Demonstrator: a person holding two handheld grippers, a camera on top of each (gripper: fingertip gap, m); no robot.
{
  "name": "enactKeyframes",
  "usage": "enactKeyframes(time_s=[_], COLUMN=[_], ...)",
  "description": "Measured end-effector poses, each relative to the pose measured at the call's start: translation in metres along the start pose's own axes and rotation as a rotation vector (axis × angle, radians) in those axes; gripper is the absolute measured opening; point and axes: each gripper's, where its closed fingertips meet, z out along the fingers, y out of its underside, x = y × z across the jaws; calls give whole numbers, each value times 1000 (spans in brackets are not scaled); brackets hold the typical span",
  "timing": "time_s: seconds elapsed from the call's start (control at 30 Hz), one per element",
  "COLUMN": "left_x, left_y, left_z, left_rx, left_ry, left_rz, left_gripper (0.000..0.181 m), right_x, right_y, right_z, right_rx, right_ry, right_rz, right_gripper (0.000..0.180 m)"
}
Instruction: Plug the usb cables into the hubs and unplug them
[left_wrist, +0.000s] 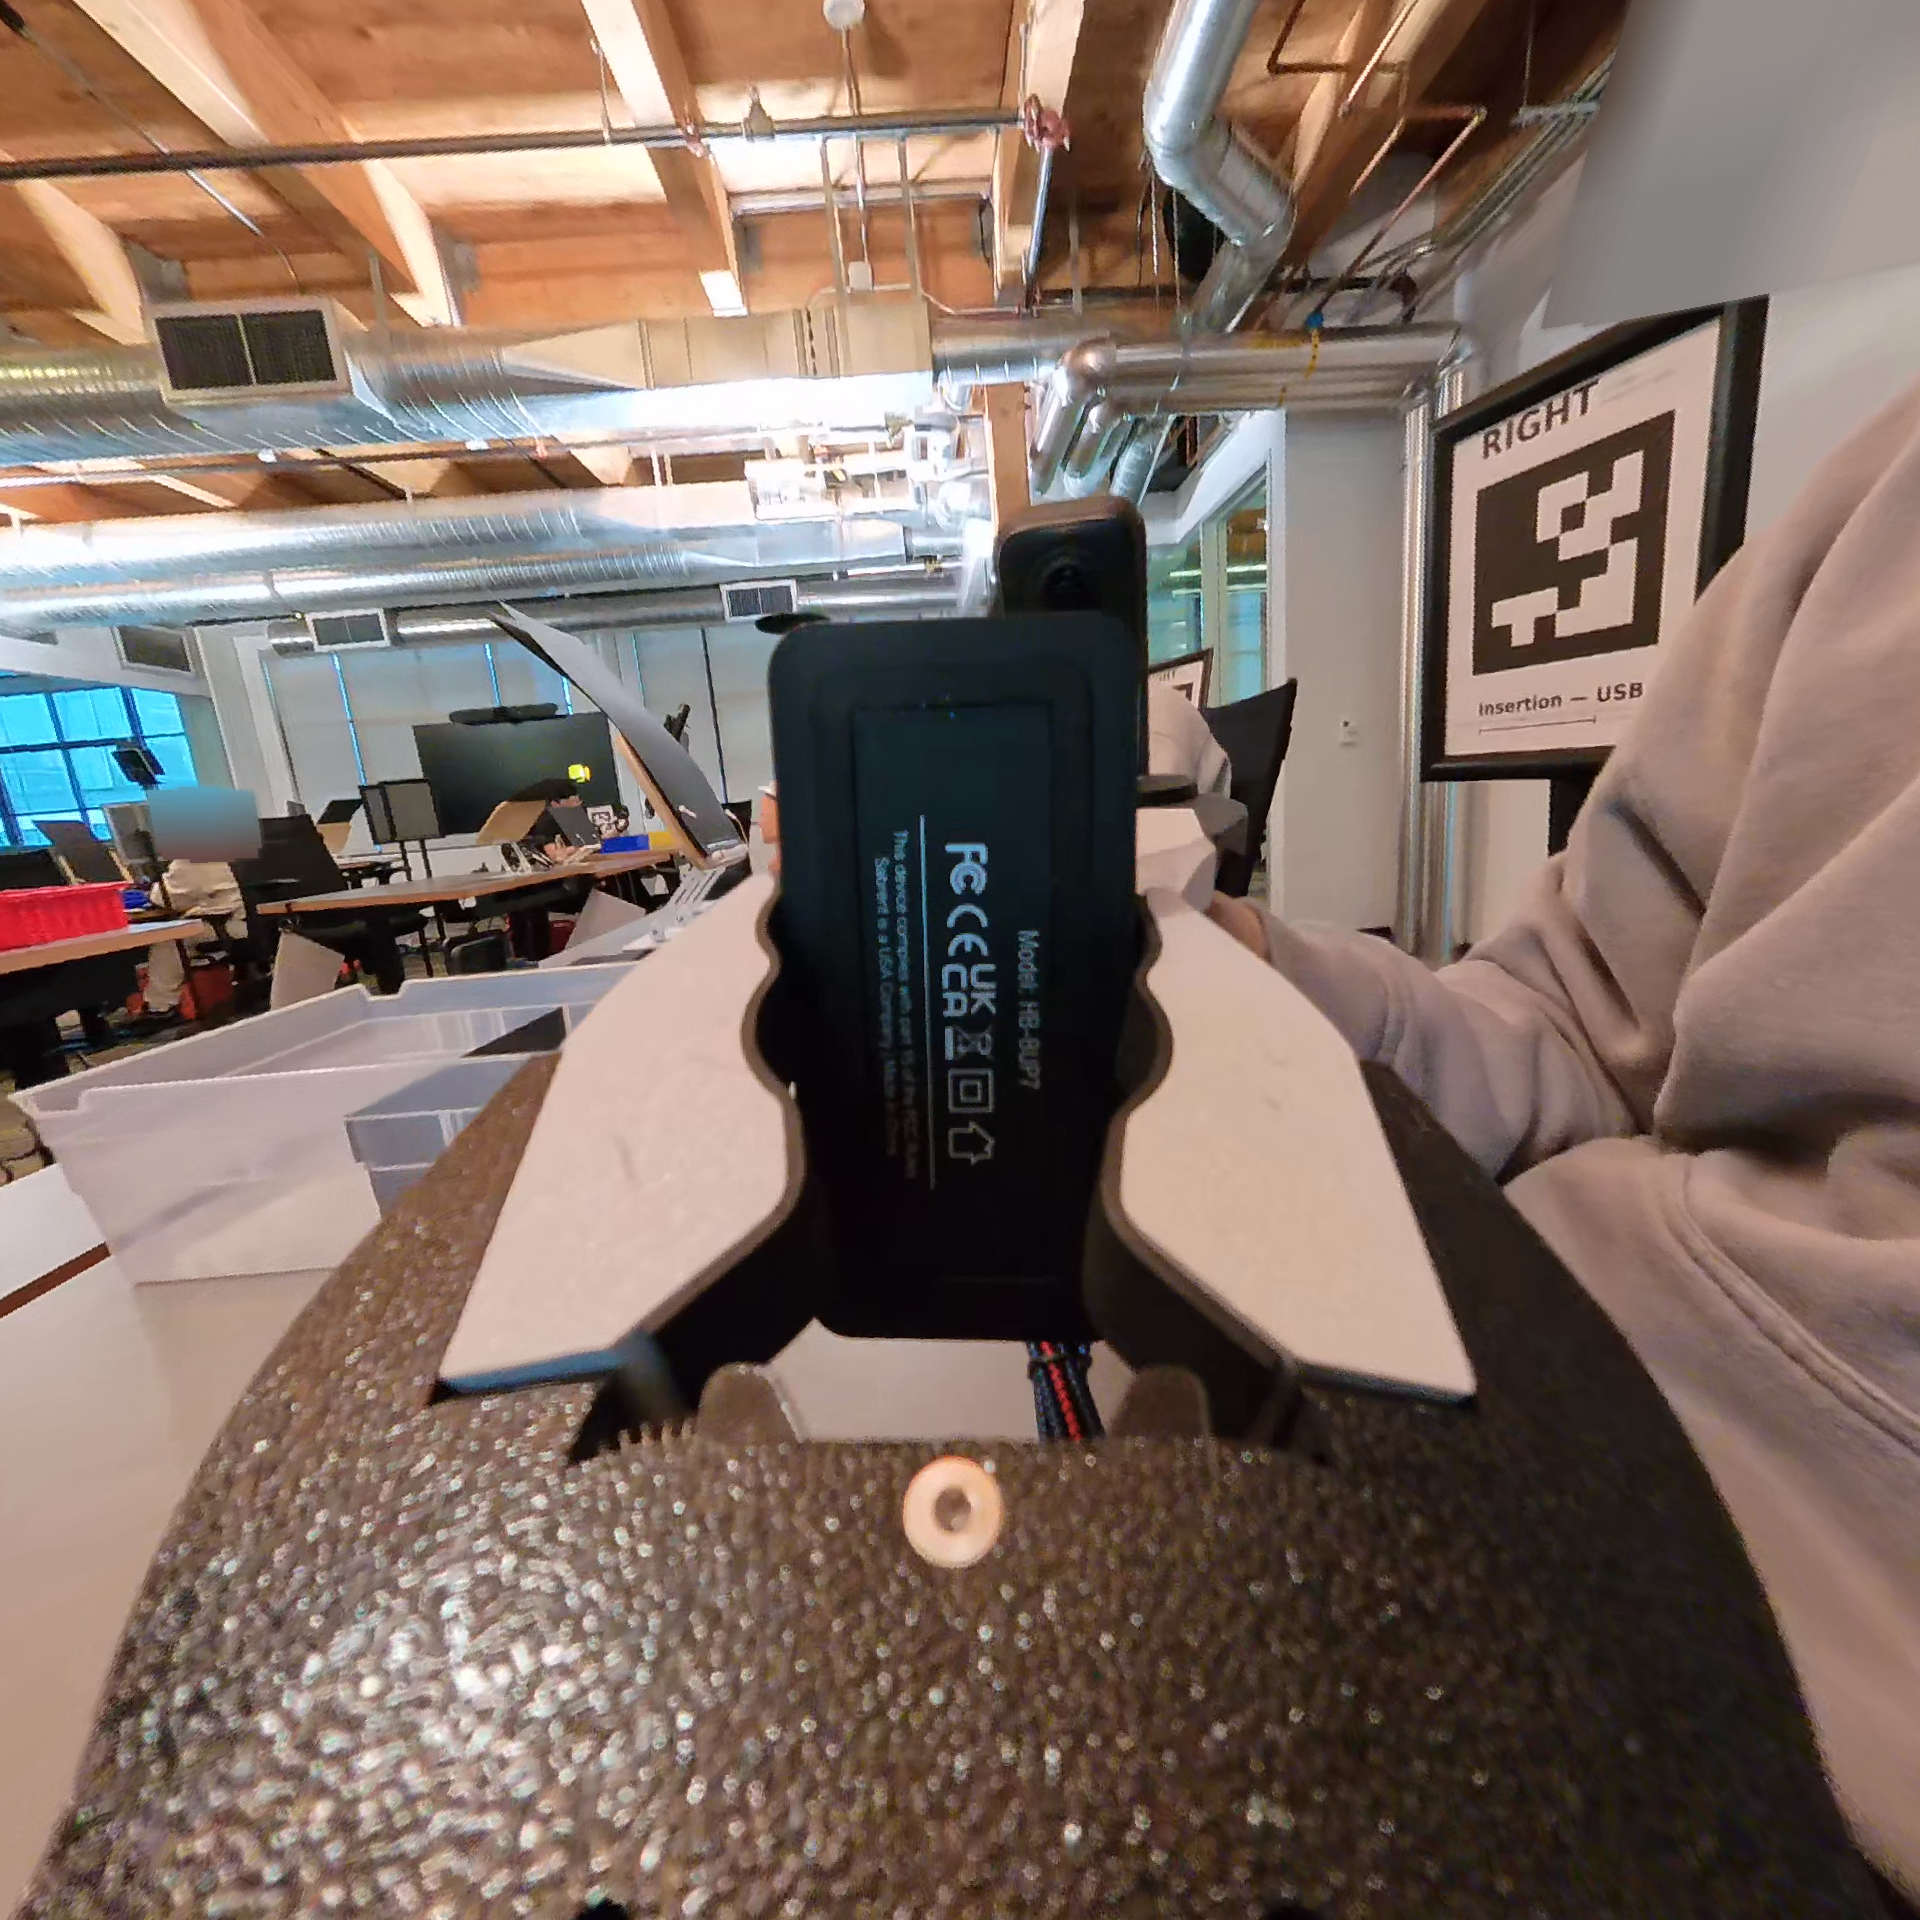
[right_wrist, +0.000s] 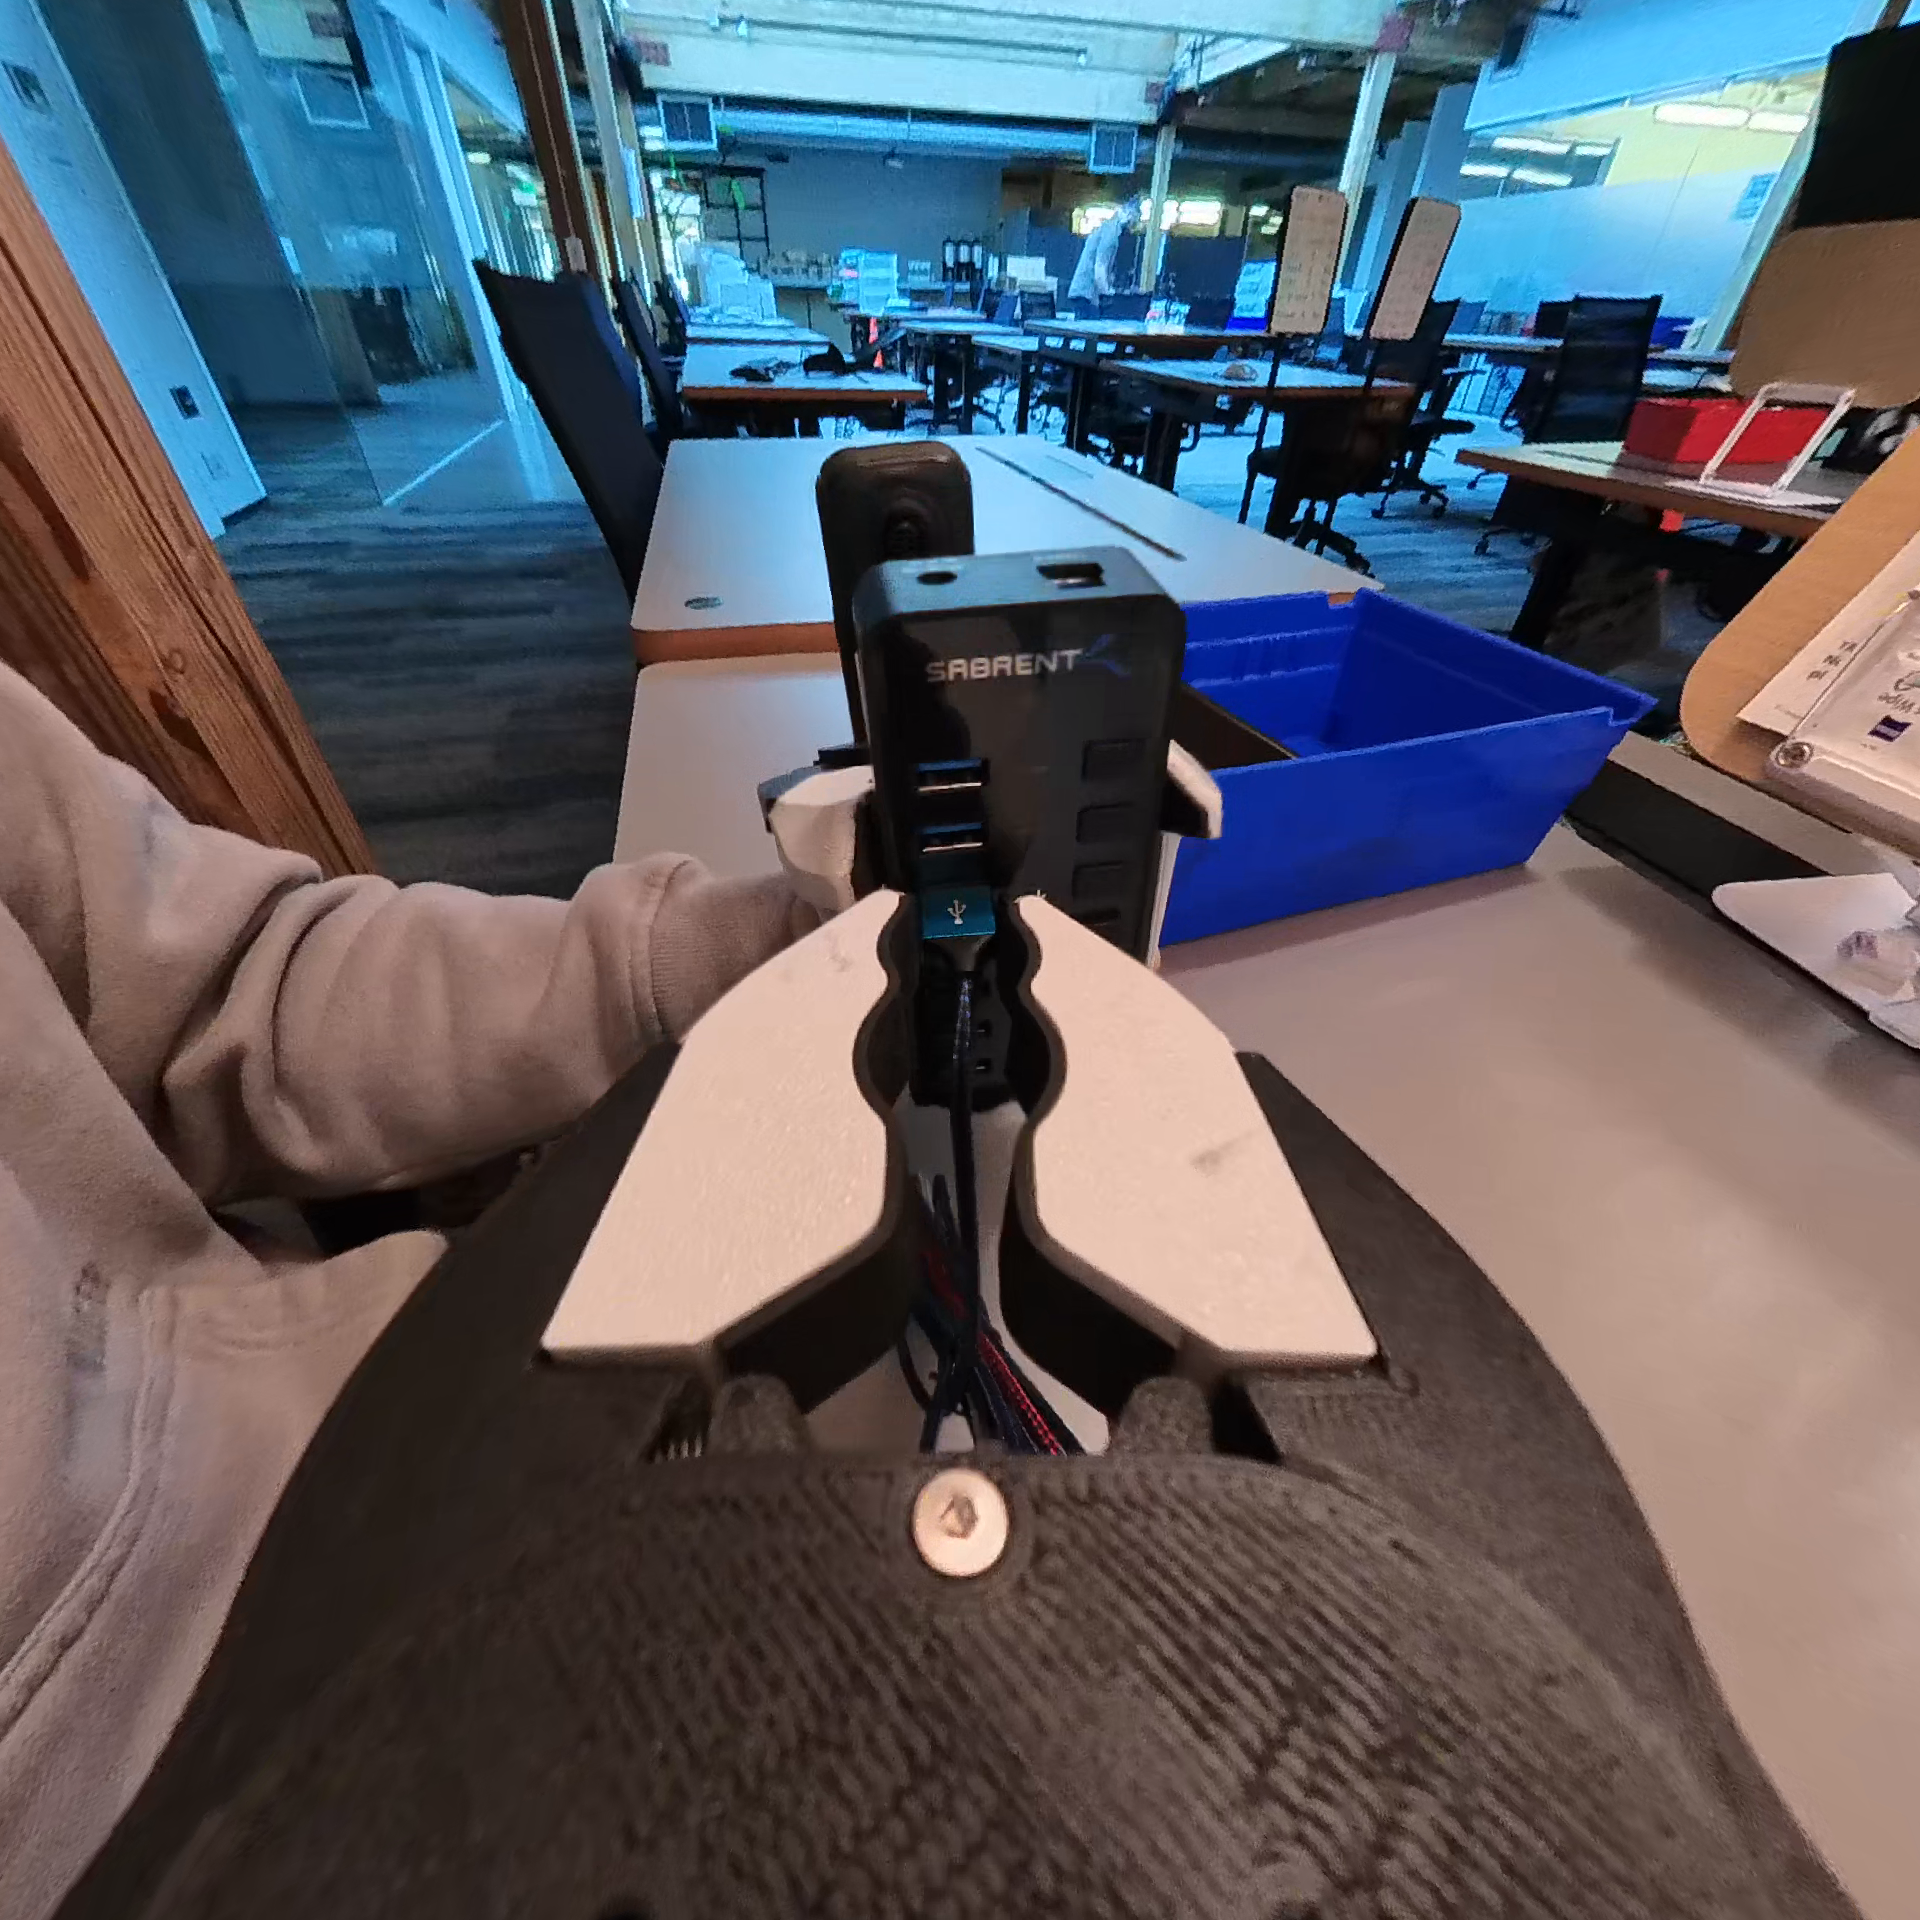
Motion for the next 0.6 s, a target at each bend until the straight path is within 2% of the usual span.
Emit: enactKeyframes(time_s=[0.2,0.27,0.33,0.37,0.43,0.6], left_x=[7,1,-17,-18,-18,-13], left_y=[7,-23,-37,-41,-50,-29], left_z=[5,-17,-42,-48,-52,-36], left_rx=[-50,130,150,153,219,120], left_ry=[43,33,-83,-96,-95,-61], left_rz=[-5,-39,6,15,15,16], left_gripper=[61,60,60,60,59,59], right_x=[-1,39,42,46,54,101], right_y=[6,5,-17,-27,-39,-71], right_z=[-17,-52,-86,-98,-116,-165], right_rx=[-81,-93,19,43,-18,-137], right_ry=[-53,147,129,157,207,329], right_rz=[-35,-26,29,1,-110,-308], right_gripper=[16,15,14,15,15,14])
